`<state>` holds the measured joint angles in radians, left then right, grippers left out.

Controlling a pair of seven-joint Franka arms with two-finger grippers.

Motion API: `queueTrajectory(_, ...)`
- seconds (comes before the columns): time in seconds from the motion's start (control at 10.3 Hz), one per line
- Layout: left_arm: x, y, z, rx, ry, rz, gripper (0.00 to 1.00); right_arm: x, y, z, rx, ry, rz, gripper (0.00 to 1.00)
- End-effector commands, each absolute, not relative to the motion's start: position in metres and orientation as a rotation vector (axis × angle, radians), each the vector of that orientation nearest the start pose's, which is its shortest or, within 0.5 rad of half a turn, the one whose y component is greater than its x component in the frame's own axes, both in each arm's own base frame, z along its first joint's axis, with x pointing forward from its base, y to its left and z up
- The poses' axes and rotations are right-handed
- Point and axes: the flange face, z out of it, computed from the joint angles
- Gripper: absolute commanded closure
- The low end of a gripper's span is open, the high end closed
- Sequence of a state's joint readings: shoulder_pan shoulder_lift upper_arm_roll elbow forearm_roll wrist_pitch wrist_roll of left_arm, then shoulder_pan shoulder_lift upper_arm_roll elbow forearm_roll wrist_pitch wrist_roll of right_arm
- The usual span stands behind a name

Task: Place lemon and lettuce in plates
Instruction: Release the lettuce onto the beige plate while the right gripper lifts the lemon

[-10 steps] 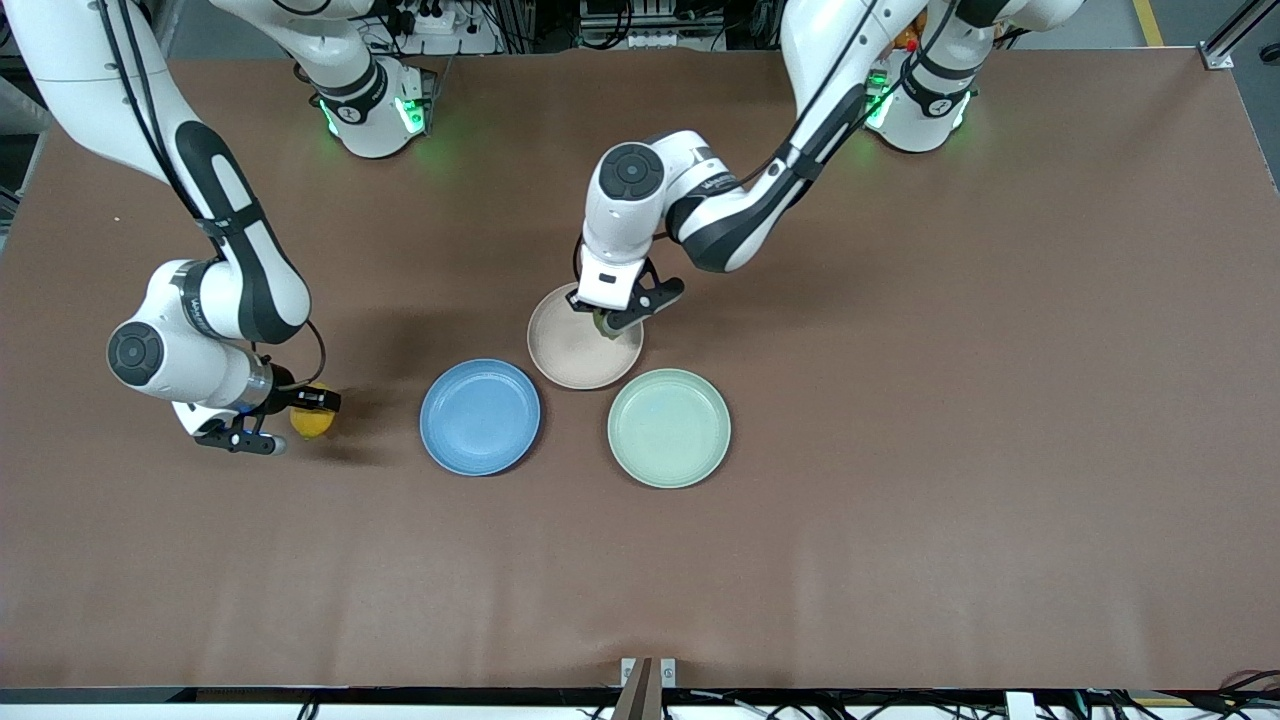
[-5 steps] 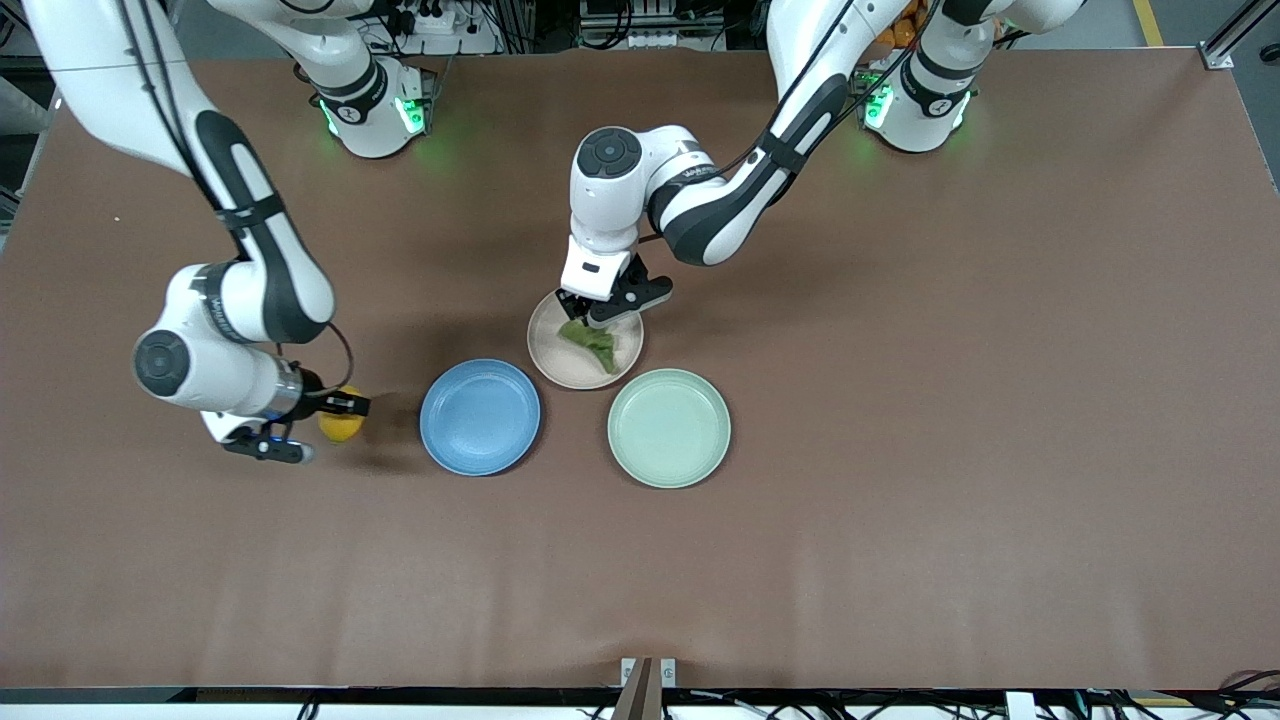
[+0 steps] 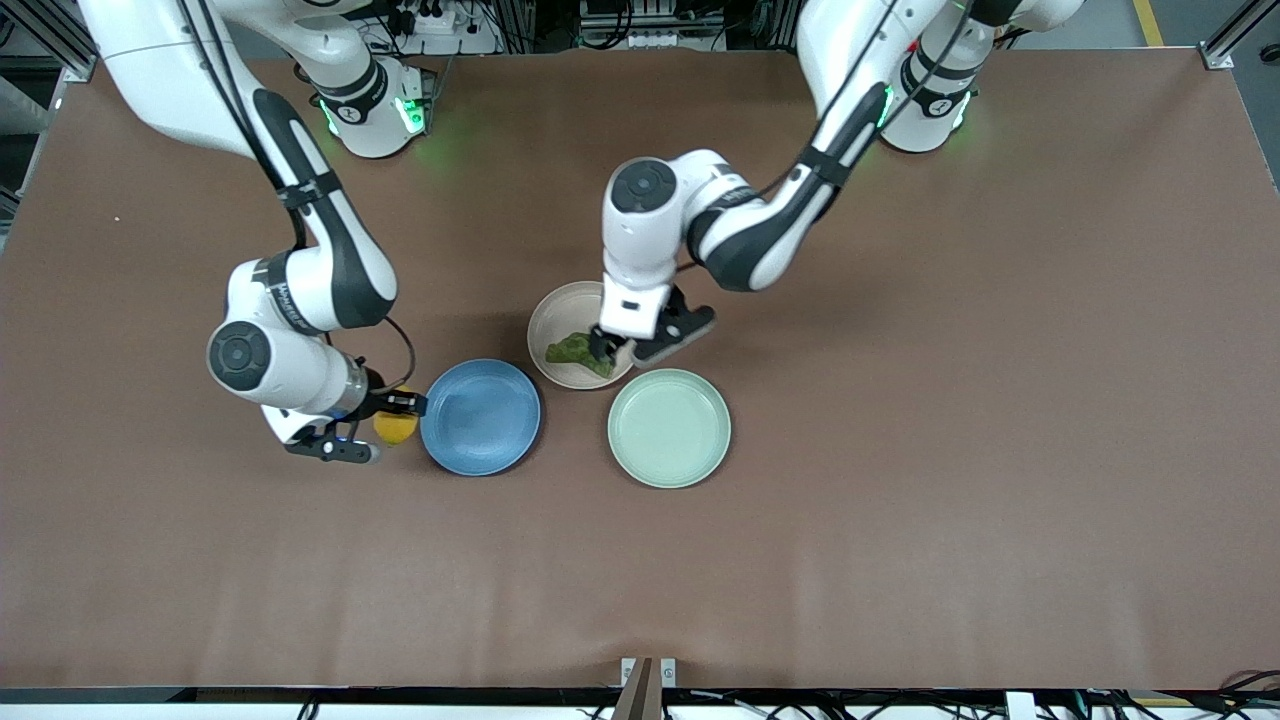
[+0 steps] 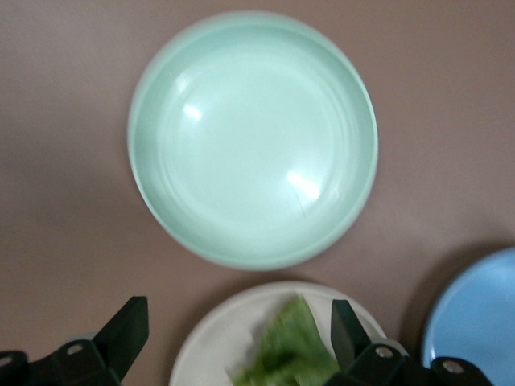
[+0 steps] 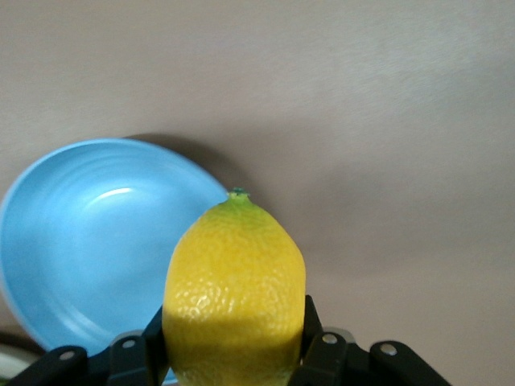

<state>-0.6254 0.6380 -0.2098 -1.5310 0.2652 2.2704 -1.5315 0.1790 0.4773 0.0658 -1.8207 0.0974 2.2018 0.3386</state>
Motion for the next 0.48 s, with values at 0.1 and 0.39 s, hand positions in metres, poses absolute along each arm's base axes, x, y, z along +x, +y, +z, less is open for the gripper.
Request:
queueTrajectory(0.1, 0.545, -0.448, 0.334, -3.034, -0.788, -0.216, 0.00, 0.617, 0.177, 0.274, -3.044, 0.268, 0.200, 0.71)
queueTrajectory(0.39, 0.572, -0.403, 0.331, -3.003, -0.683, -0.167, 0.00, 0.610, 0.213, 0.259, -3.039, 0.303, 0.179, 0.71)
